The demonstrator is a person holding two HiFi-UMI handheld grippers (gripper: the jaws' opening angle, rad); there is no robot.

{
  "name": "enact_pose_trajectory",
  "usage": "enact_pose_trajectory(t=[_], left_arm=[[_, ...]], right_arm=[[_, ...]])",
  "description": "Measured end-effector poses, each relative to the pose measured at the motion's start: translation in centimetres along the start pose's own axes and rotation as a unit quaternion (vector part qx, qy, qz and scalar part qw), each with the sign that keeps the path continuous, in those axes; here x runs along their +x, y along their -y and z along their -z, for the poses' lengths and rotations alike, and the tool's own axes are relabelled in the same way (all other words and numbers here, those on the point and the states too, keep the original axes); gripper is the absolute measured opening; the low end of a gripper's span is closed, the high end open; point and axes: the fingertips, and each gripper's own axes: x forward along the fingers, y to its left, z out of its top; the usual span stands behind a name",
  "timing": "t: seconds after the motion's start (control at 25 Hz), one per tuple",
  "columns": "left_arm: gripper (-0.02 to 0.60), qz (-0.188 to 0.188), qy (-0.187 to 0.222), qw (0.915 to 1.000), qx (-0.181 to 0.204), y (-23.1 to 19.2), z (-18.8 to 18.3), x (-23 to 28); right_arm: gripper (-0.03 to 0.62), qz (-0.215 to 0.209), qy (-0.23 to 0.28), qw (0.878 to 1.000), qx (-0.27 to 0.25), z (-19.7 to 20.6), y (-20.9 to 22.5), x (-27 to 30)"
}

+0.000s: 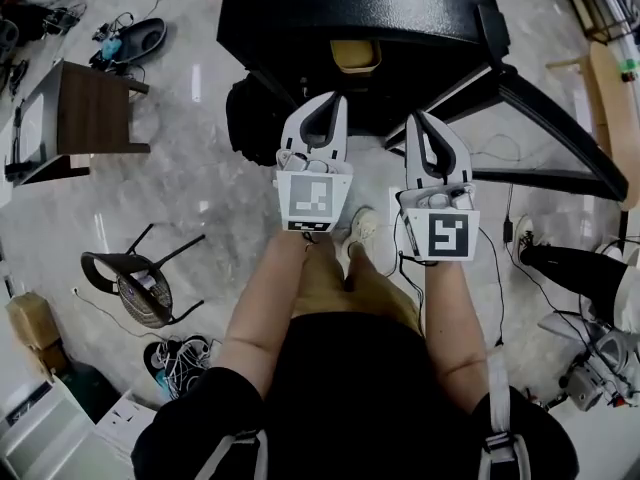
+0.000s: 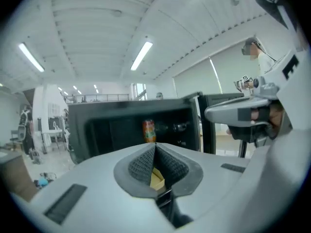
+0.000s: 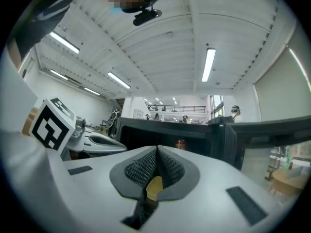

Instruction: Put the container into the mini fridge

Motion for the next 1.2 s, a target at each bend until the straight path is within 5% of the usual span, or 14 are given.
enact_pose_trajectory(t=[0.4,0.64,1.2], left_arm=[[0.023,-0.038,0.102,0.993,0.046,-2.3,-10.2,-10.6],[0.023,-0.009,0.117,0.9862,0.116,-2.9,-14.2,-16.4],[0.023,0.075,0.198,0.9695,0.123,-4.3,-18.1,-28.4]], right_arm=[[0.035,-0.034,0.086,0.996,0.019,-9.2,-5.5,-3.1],[0.035,-0.03,0.1,0.994,-0.013,-14.0,-9.6,-5.8],[0.035,0.062,0.132,0.988,-0.057,-21.2,-20.5,-12.0]])
